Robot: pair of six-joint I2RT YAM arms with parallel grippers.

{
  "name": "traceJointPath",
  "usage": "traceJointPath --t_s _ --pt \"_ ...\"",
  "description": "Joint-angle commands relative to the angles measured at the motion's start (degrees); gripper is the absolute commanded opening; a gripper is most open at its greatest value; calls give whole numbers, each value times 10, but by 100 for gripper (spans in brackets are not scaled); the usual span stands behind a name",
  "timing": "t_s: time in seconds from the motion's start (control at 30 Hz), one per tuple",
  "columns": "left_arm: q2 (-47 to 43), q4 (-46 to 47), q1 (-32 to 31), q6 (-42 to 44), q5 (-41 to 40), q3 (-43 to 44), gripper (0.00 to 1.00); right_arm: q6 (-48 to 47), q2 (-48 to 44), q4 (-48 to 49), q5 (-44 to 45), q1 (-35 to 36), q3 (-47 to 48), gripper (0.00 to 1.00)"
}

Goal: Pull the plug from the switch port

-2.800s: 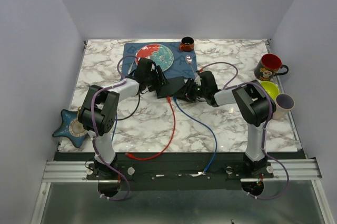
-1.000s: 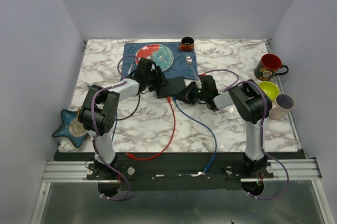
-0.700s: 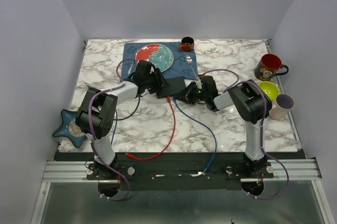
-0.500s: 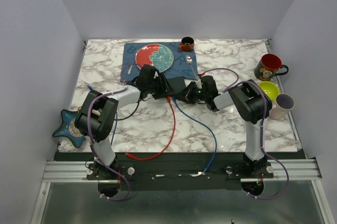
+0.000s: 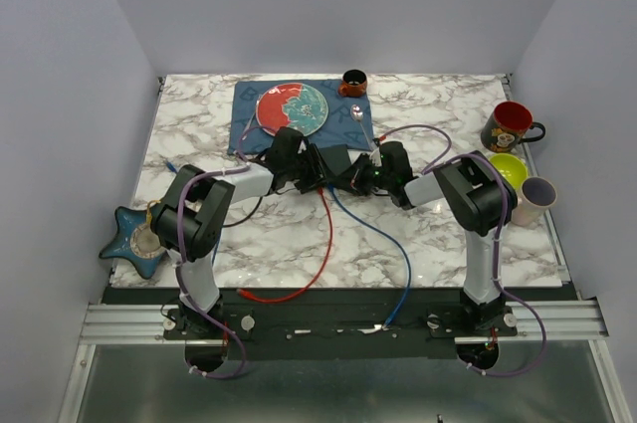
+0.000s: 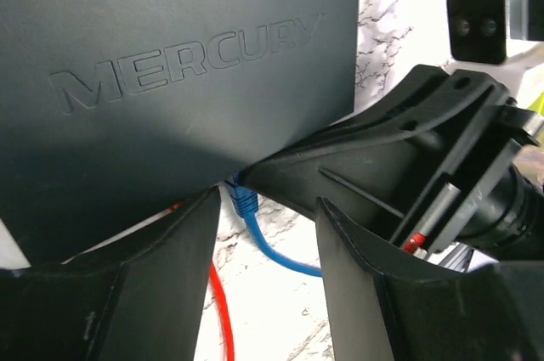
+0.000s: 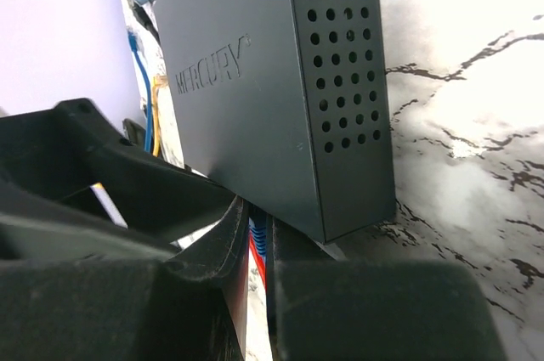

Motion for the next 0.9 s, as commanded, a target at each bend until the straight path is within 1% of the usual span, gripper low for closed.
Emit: traceJointPath --t_s 0.0,0.43,0.5,0.53,0.6,0.63,0.67,0.7,0.73,0.8,0.83,0.87 --pt "21 -1 0 -6 -8 21 62 -31 -16 -51 -15 1 -18 1" --pt "21 -9 1 -11 -28 43 61 -37 -61 -30 -33 1 -86 1" --pt "4 -5 1 -10 -30 40 61 -36 -81 -26 -18 1 -96 1" --pt "-7 14 1 -11 -31 25 61 -38 -110 -24 -12 1 -106 1" --pt "-55 45 1 -11 -31 1 63 -47 -153 -36 13 1 -111 1" --pt "-74 63 1 -9 -31 -21 66 -68 -175 -75 24 0 -105 1" --pt "-110 61 -1 -5 -43 -29 69 -80 -223 -98 34 1 -100 1" --pt "-128 61 -3 -5 -44 -37 72 -92 -245 -122 55 1 -95 1" --pt "-145 73 -6 -5 -45 -60 80 -111 -269 -165 64 0 -90 1" --pt "-198 96 -24 -18 -51 -94 87 -124 -321 -197 83 1 -78 1" --pt "-215 146 -31 -26 -53 -138 91 -133 -334 -228 87 1 -74 1" --pt "-254 175 -41 -33 -60 -164 94 -136 -346 -241 90 1 -69 1"
